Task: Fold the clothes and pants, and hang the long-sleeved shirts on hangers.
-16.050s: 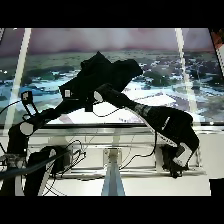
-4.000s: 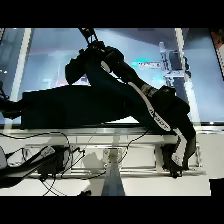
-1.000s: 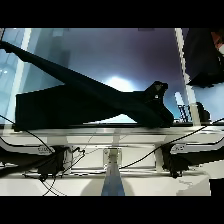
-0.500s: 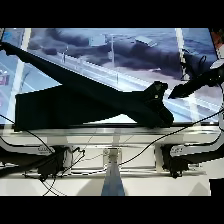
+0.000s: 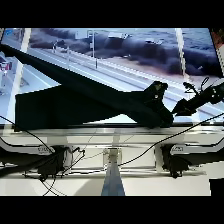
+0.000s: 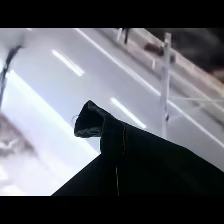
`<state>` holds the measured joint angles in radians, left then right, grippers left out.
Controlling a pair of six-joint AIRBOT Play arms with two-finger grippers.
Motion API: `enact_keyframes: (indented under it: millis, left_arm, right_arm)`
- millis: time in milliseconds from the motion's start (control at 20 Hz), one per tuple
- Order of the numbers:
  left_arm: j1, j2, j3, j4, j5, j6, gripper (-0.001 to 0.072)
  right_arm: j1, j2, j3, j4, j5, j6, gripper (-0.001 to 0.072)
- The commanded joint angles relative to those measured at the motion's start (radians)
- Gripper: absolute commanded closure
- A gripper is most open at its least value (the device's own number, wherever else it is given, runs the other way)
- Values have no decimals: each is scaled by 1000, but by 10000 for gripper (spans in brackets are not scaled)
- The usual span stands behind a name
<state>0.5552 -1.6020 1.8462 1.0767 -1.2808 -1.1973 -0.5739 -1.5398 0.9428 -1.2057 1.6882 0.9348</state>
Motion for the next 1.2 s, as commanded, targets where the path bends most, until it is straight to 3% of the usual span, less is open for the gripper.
enact_keyframes:
  millis: [0, 50, 100, 250, 300, 500, 650, 850, 1000, 1150]
  left_arm:
    - [1, 1, 1, 1, -1, 0, 683]
    - [1, 1, 1, 1, -1, 0, 683]
    - [1, 1, 1, 1, -1, 0, 683]
    - [1, 1, 1, 1, 0, 0, 683]
    - [1, 1, 1, 1, 0, 0, 683]
    - [1, 1, 1, 1, 0, 0, 683]
    - [1, 1, 1, 0, 0, 0, 683]
    - [1, 1, 1, -7, 4, 0, 683]
    - [1, 1, 1, -8, 4, -2, 683]
    - [3, 2, 2, -25, 43, -125, 683]
  right_arm:
    - [-15, 11, -110, 4, -18, 7, 199]
    - [-15, 11, -132, 7, -21, 7, 216]
    - [-15, 11, -144, 11, -16, 7, 277]
    - [-15, 11, -145, 82, -5, 7, 553]
    - [-15, 11, -145, 132, -5, 6, 679]
    - [-15, 12, -140, 319, 3, -84, 685]
    - [-15, 13, -85, 448, 32, -93, 686]
    - [-15, 29, 72, 877, 66, -166, 685]
    - [-1, 99, 209, 1116, -196, -167, 685]
    - [81, 166, 326, 1104, -574, -131, 685]
